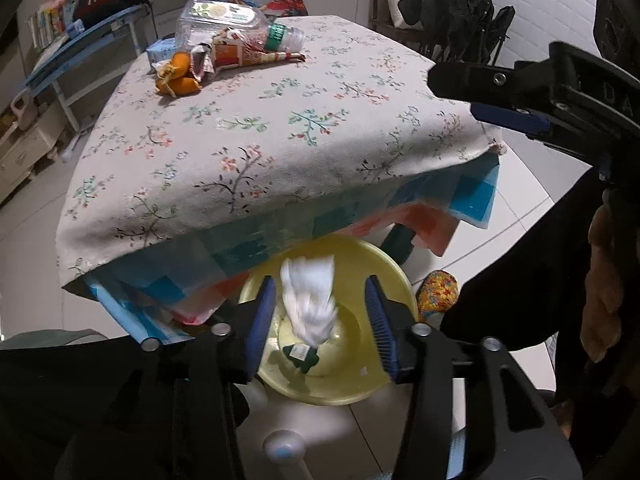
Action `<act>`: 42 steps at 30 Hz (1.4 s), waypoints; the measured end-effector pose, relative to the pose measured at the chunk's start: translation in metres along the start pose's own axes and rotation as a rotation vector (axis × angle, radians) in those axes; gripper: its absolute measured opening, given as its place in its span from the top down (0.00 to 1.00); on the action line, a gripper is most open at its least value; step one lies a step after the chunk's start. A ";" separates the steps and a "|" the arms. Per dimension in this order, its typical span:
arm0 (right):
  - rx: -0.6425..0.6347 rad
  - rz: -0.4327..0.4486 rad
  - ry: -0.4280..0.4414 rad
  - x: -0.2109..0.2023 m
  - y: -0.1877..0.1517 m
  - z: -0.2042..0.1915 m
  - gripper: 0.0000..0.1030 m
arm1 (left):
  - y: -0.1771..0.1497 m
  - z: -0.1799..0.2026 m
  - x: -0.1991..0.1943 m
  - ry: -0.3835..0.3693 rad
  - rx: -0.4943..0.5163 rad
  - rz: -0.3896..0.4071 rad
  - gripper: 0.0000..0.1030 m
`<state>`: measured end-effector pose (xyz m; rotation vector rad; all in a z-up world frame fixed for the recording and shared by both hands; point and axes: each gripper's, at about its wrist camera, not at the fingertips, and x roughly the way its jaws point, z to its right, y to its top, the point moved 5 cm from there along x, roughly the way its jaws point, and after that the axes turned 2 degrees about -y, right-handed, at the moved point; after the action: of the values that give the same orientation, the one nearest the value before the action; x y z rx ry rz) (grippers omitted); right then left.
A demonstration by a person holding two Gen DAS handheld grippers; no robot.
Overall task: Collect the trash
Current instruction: 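Lower both tools over the yellow basin and open them to drop tissue and bag, then lift both tools from the basin and move back toward the table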
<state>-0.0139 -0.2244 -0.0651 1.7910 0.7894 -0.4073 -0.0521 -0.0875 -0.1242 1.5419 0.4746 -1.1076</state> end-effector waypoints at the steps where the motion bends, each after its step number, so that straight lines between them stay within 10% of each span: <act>1: 0.001 0.001 -0.001 0.000 0.000 0.001 0.37 | 0.000 -0.001 -0.001 0.003 -0.001 0.003 0.53; 15: -0.028 0.036 -0.042 -0.006 0.002 0.003 0.30 | 0.020 -0.015 -0.032 0.147 -0.026 0.203 0.24; 42: -0.156 0.165 -0.115 -0.021 0.011 -0.015 0.22 | 0.036 -0.057 -0.076 0.283 -0.209 0.426 0.14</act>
<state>-0.0230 -0.2194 -0.0390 1.6568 0.5726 -0.3276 -0.0377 -0.0261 -0.0446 1.5274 0.4105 -0.4999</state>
